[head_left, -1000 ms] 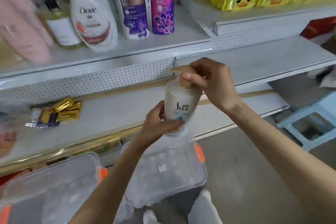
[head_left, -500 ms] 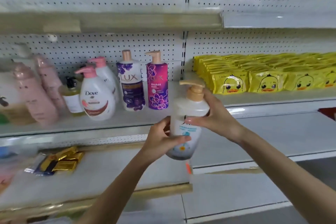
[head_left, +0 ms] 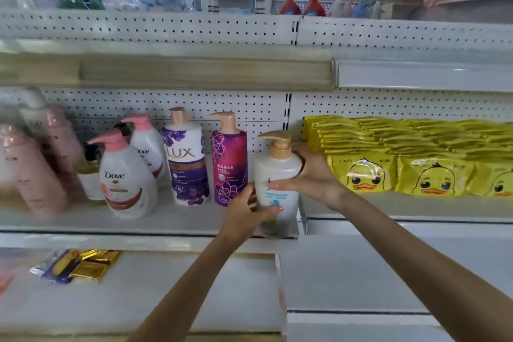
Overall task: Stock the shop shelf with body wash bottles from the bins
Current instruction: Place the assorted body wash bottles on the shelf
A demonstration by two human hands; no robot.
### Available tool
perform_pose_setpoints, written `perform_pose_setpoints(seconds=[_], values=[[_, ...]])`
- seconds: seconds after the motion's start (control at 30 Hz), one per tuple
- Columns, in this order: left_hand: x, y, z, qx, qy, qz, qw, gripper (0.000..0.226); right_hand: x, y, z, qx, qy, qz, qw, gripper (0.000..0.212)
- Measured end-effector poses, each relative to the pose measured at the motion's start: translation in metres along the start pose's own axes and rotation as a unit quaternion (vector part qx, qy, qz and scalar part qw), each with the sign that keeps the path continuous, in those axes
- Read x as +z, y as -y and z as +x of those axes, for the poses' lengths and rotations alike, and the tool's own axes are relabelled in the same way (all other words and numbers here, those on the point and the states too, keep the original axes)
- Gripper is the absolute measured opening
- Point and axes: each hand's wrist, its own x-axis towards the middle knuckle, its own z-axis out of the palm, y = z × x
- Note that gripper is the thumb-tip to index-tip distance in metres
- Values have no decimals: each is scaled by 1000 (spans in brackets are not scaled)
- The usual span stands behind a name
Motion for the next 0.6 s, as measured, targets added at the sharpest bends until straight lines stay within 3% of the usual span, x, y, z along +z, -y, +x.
perform_pose_setpoints(seconds=[0.17, 0.6], values=[[7, 23, 11, 13, -32, 21, 999, 66, 4, -20, 27, 17, -2, 4, 1000, 71], [-22, 50, 18, 30, -192, 88, 977, 45, 4, -46, 78, 47, 12, 64, 997, 72]])
